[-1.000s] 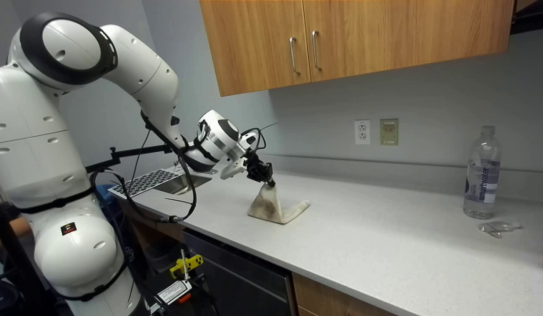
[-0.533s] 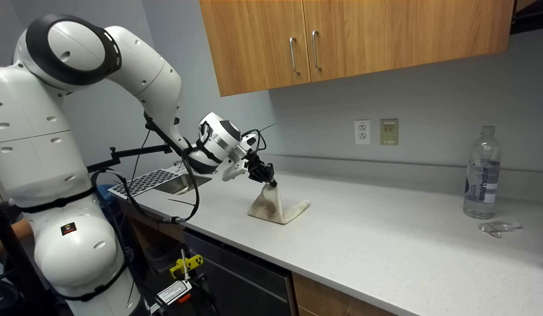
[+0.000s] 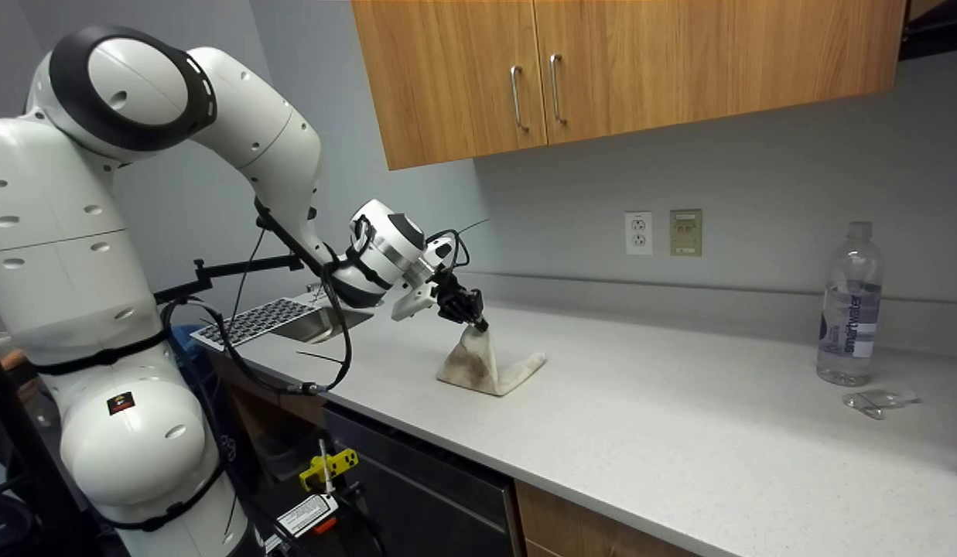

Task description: Fold the towel on the countertop

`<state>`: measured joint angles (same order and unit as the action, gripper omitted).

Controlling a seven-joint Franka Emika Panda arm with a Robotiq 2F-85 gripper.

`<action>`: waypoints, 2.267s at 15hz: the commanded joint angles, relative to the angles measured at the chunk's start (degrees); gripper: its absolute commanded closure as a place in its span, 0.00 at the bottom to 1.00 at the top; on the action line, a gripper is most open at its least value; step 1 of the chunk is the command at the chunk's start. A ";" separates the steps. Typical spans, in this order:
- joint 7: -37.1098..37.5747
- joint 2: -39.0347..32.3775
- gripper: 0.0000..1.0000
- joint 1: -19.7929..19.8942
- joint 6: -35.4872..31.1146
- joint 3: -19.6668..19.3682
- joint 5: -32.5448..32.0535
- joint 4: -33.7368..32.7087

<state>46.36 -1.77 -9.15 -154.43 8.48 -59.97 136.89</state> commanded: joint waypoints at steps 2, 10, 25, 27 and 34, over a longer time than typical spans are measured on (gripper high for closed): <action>0.00 0.00 0.98 0.00 0.00 0.00 0.00 0.00; 0.00 0.00 0.98 0.00 0.00 0.00 0.00 0.00; -4.68 -9.19 0.99 0.98 0.00 -1.60 2.08 -9.76; -5.18 -11.31 0.99 0.89 0.59 -1.61 2.71 -11.46; -6.88 -15.14 0.99 1.17 0.39 -1.72 4.64 -13.40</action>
<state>41.57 -15.36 -8.51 -154.36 6.72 -56.33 125.30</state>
